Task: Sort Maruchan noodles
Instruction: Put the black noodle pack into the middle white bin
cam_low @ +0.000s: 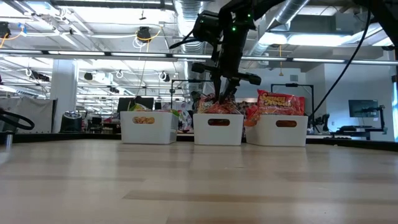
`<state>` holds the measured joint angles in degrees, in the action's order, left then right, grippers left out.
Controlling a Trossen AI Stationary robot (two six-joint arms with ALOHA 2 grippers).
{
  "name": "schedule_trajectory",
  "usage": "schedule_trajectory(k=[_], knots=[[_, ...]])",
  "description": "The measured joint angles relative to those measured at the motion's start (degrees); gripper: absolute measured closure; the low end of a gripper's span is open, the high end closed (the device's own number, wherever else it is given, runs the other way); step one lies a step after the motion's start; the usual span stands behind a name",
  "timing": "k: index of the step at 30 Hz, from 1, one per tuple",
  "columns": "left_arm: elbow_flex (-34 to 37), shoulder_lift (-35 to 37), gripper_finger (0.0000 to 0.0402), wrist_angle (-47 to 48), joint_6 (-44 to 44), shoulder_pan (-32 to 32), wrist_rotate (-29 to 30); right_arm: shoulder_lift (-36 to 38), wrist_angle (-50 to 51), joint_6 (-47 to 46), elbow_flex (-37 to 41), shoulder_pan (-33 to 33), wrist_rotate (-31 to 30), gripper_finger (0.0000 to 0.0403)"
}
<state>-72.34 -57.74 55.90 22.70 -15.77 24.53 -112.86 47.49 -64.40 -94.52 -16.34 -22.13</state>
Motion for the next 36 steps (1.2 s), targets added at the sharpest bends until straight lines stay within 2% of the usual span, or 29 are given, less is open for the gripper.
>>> schedule_trajectory(k=[7, 16, 24, 32, 36], knots=[[0.0, 0.0, 0.0301, 0.1, 0.0, 0.0, 0.0, 0.0, 0.0, 2.4, 0.0, 0.1, 0.3, 0.0330], [0.0, 0.0, 0.0301, 0.1, 0.0, 0.0, 0.0, 0.3, -0.1, 6.1, 0.0, -1.9, 7.6, 0.0328], [0.0, 0.0, 0.0301, 0.1, 0.0, 0.0, 0.0, 0.3, -0.2, 6.4, 0.0, -2.1, 7.5, 0.0297], [0.0, 0.0, 0.0301, 0.1, 0.0, 0.0, 0.0, 0.3, -1.5, 6.5, 0.0, -1.8, 7.1, 0.0294], [0.0, 0.0, 0.0301, 0.1, 0.0, 0.0, 0.0, 0.3, -1.5, 10.7, 0.0, -2.2, 6.3, 0.0294]])
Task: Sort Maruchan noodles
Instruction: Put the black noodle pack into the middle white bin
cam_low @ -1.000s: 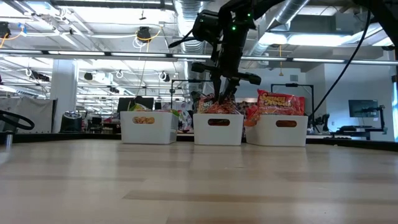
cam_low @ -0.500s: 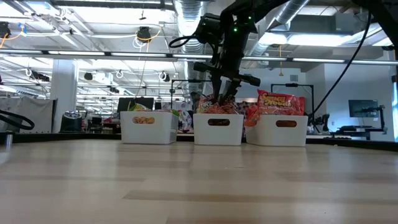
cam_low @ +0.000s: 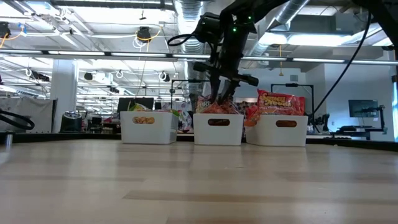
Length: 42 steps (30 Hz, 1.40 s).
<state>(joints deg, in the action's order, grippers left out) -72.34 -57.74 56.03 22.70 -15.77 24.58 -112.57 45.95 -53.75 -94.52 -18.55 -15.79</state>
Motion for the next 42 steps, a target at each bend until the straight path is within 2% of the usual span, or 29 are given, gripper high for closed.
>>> schedule_trajectory(k=[16, 42], knots=[[0.0, 0.0, 0.0301, 0.0, 0.0, 0.0, 0.0, -1.2, 0.4, 1.3, 0.1, -0.7, 4.8, 0.0293], [0.0, 0.0, 0.0301, 0.2, 0.0, 0.0, 0.0, 0.0, 3.3, -1.7, 0.0, 1.7, 3.8, 0.0294]])
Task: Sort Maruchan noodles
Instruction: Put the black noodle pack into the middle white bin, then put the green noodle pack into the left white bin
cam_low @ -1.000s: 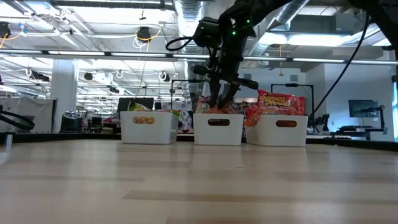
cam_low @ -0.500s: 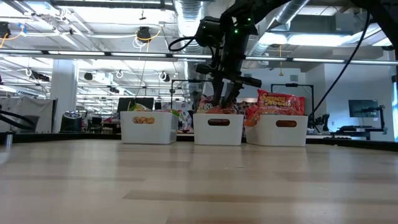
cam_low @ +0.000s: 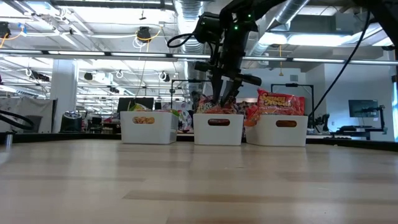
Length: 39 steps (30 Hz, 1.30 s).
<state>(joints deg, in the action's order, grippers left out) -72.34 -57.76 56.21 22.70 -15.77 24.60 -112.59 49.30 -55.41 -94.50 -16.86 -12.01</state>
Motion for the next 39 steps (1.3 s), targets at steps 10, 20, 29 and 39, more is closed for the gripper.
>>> schedule_trajectory(k=[10, 20, 29, 39], knots=[[0.0, 0.0, 0.0301, 0.1, 0.0, 0.0, 0.0, 3.6, -0.5, 0.2, 0.0, 1.0, -1.6, 0.0294], [0.0, 0.0, 0.0301, 0.7, 0.3, 0.0, 0.0, 11.4, -1.0, 4.4, 0.0, 5.4, -3.1, 0.0294], [0.0, 0.0, 0.0301, 2.5, 0.6, 0.0, -0.1, 17.6, -1.4, 7.9, 0.0, 12.6, -2.6, 0.0294], [0.0, 0.0, 0.0301, 7.3, 11.1, 0.0, -5.8, 18.7, 0.5, 14.8, 0.0, 19.5, 5.5, 0.0294]])
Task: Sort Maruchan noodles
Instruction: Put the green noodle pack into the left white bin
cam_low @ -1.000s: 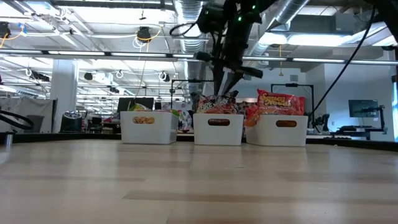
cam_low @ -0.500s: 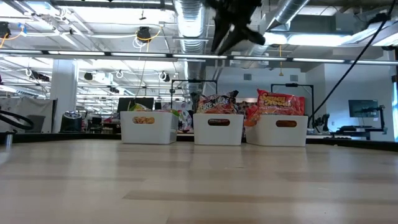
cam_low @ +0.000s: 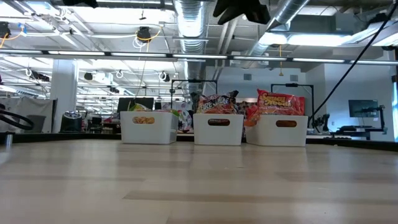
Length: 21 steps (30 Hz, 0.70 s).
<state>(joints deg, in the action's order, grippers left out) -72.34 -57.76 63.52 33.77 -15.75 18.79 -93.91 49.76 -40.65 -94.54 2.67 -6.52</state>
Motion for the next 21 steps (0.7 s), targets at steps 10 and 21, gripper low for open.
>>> schedule_trajectory(k=[10, 21], knots=[[0.0, 0.0, 0.0300, 4.1, 12.4, 0.0, -6.8, 0.0, 0.6, 7.5, 0.0, 1.4, 8.2, 0.0294], [0.0, 0.0, 0.0290, 13.3, 28.3, 0.0, -14.1, 0.0, 1.7, 17.5, 0.0, 1.4, 11.1, 0.0294]])
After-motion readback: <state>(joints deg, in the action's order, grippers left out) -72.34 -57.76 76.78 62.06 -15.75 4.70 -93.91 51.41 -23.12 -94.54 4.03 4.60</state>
